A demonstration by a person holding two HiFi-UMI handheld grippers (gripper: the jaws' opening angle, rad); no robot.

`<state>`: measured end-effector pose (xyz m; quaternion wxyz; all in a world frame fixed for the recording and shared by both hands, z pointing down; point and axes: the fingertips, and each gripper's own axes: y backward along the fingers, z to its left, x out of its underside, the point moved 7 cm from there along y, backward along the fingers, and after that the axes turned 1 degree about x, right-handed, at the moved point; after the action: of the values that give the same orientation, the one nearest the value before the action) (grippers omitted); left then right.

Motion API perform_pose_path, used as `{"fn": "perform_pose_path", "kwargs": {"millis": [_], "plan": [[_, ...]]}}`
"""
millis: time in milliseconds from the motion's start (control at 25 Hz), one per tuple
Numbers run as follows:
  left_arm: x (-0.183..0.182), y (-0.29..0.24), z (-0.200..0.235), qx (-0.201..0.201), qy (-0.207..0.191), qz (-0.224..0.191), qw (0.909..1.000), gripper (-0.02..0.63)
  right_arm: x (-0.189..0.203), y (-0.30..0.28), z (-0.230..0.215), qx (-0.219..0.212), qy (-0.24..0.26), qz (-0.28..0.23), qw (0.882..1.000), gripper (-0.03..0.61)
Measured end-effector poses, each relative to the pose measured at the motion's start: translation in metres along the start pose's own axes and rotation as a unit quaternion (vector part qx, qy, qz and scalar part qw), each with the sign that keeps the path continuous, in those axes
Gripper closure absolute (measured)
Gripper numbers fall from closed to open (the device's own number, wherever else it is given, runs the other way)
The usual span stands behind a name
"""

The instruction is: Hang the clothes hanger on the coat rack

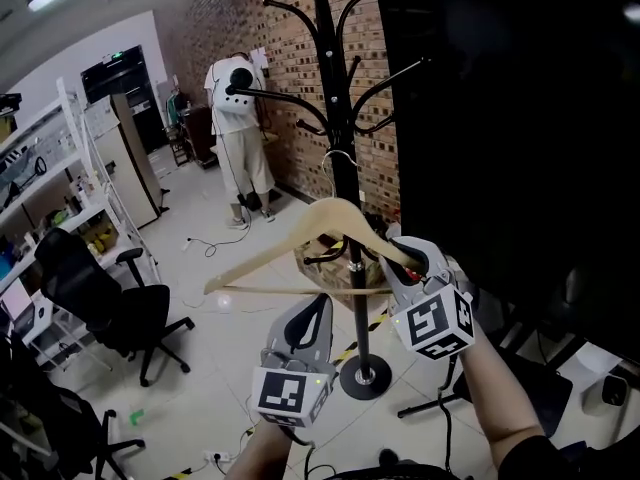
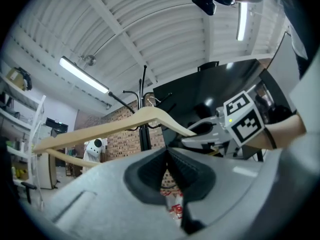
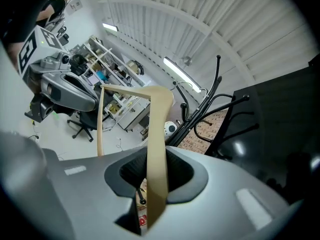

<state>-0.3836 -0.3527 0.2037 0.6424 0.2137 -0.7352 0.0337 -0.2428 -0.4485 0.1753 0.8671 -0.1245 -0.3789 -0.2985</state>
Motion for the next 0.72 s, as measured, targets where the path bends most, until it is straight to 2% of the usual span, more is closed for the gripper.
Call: {"fn": "perform_pose_path", "kwargs": {"millis": [120,400,720], "plan": [[-0.004,-0.021,0.003,-0.009,-0.007,-0.008,0.9999,0.609,0.006,-0.022,-0.013,-0.006,0.011,0.003,1.0,0.491],[-0.002,-0.049,0.012,-0.032,-0.005,-0.003,0.9995,0.609,0.022,-0.065,-0.024,-0.026,-0.001,0.007,1.0,0.491],[0.033,-0.069,0.028,-0.025,0.01,0.022,0.9994,0.609,0.043,-0.099,-0.024,-0.026,-0.013,0.02,0.999,0.491]]}}
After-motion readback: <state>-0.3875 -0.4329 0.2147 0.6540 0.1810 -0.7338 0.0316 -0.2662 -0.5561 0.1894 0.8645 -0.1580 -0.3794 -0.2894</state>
